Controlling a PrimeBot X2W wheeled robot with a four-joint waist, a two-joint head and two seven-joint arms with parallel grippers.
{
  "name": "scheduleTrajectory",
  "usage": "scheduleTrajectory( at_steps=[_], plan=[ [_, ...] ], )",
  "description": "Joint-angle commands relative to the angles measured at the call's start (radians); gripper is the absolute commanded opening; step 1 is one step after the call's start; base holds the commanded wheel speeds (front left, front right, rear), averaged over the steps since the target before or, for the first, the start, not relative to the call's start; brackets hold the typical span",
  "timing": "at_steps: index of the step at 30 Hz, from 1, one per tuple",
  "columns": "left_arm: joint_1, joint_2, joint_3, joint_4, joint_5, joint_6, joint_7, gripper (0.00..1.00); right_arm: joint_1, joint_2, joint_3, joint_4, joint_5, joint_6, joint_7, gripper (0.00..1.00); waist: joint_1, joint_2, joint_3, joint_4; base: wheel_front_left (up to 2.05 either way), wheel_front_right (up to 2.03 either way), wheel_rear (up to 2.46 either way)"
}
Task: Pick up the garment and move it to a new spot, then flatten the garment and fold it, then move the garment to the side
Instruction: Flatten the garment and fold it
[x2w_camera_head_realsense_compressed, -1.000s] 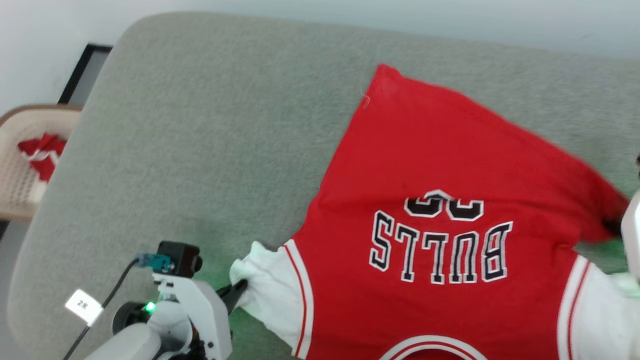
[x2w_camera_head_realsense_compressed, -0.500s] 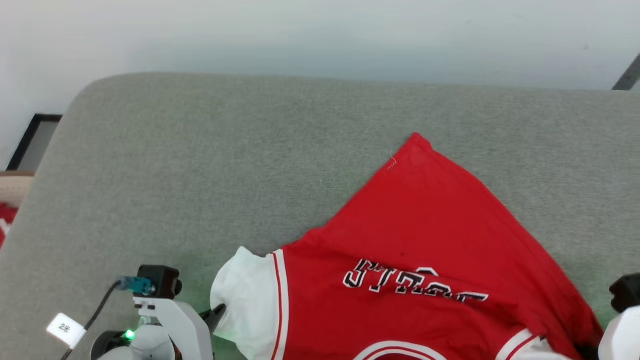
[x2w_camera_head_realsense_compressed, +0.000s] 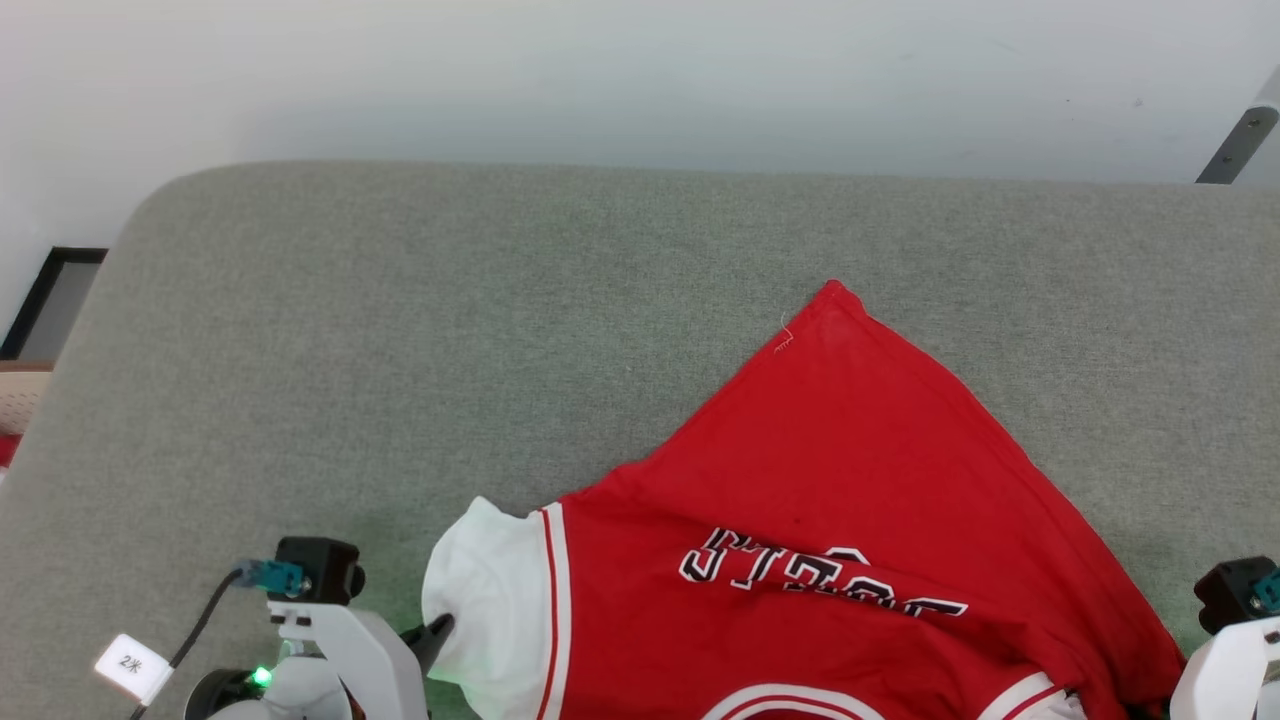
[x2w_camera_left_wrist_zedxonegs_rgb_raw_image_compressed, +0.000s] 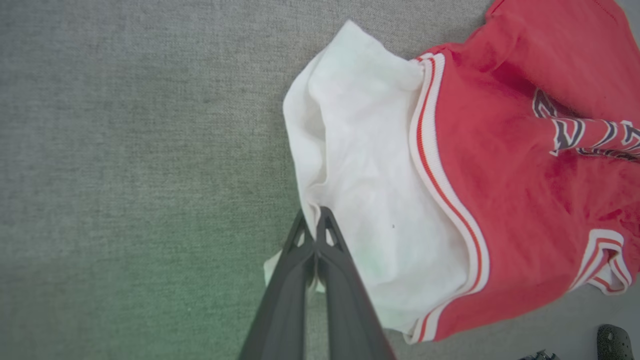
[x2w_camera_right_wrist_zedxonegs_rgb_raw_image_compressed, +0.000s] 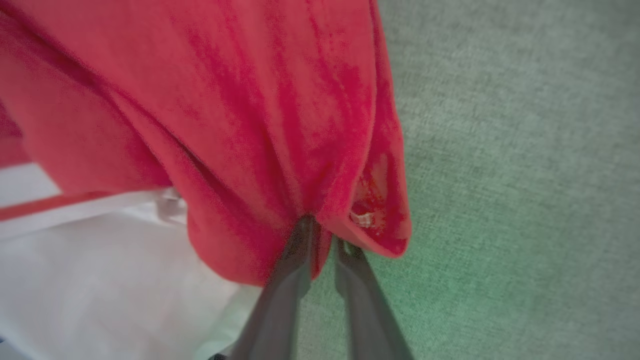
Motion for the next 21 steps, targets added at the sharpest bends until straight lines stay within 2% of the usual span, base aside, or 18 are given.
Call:
scheduleTrajectory(
  at_steps=[1, 5, 15, 18, 21],
  plan=[
    [0.005, -0.003, 0.002, 0.001, -0.005, -0.003, -0.003, 0.00, -0.004, 0.006, -0.001, 0.011, -0.012, -0.001, 0.008, 1.00, 0.0000, 0.0000, 0.000, 0.000, 0.00, 0.00, 0.00],
    [0.009, -0.002, 0.005, 0.001, -0.007, -0.003, -0.010, 0.00, -0.007, -0.003, -0.019, -0.047, -0.009, -0.001, 0.056, 1.00, 0.0000, 0.0000, 0.002, -0.003, 0.00, 0.00, 0.00],
    [-0.002, -0.004, 0.007, -0.014, 0.002, 0.004, -0.017, 0.00, -0.032, -0.047, -0.115, -0.316, -0.029, -0.001, 0.197, 1.00, 0.0000, 0.0000, 0.014, 0.003, 0.00, 0.00, 0.00],
    [-0.018, -0.011, 0.004, -0.019, 0.006, -0.002, -0.013, 0.00, -0.075, -0.053, -0.127, -0.366, -0.033, -0.001, 0.207, 1.00, 0.0000, 0.0000, 0.027, 0.018, 0.00, 0.00, 0.00],
    [-0.034, -0.022, 0.001, -0.019, 0.012, -0.010, -0.012, 0.00, -0.149, -0.072, -0.100, -0.381, -0.052, -0.001, 0.171, 1.00, 0.0000, 0.0000, 0.043, 0.039, 0.00, 0.00, 0.00]
  ],
)
